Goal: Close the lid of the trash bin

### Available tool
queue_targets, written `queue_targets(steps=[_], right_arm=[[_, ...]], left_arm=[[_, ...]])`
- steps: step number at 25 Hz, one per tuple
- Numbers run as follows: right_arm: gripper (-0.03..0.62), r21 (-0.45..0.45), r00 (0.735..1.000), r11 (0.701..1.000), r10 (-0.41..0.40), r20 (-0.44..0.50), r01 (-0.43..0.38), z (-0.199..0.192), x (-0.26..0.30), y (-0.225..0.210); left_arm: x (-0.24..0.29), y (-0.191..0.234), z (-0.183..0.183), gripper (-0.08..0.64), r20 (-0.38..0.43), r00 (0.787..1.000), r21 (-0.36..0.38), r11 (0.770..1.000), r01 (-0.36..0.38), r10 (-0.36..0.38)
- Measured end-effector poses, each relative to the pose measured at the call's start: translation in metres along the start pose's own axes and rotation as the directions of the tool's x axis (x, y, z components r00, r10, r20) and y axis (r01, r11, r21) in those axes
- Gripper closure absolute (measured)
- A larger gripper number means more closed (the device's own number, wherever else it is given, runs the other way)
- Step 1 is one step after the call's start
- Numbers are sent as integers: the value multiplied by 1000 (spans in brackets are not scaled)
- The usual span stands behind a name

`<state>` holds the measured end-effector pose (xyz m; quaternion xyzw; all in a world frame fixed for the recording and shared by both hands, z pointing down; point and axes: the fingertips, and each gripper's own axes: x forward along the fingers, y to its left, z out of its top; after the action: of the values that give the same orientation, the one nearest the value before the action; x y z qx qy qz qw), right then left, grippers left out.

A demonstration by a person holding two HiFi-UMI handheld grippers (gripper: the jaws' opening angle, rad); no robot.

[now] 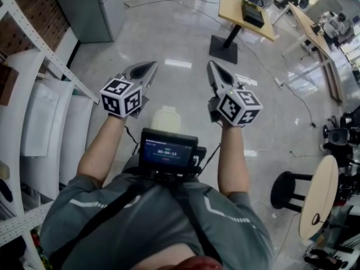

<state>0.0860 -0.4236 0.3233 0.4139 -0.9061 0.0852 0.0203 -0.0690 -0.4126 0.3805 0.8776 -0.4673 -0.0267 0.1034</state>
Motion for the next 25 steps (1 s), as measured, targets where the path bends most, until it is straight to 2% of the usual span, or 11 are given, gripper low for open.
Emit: queue_targets(steps=[6,14,25], right_arm=[[583,-24,1000,1000,10,-1,-10,0,3,7],[583,-45,1000,999,7,3,-7,-1,0,11],[586,-52,1000,999,-6,1,6,-4,-5,11]], left_arm=[[-2,-7,9,563,9,1000,26,1000,17,-17],[-5,-8,7,563,8,1000,25,1000,2,-2],[-10,-15,9,563,13,1000,40,999,17,-18]])
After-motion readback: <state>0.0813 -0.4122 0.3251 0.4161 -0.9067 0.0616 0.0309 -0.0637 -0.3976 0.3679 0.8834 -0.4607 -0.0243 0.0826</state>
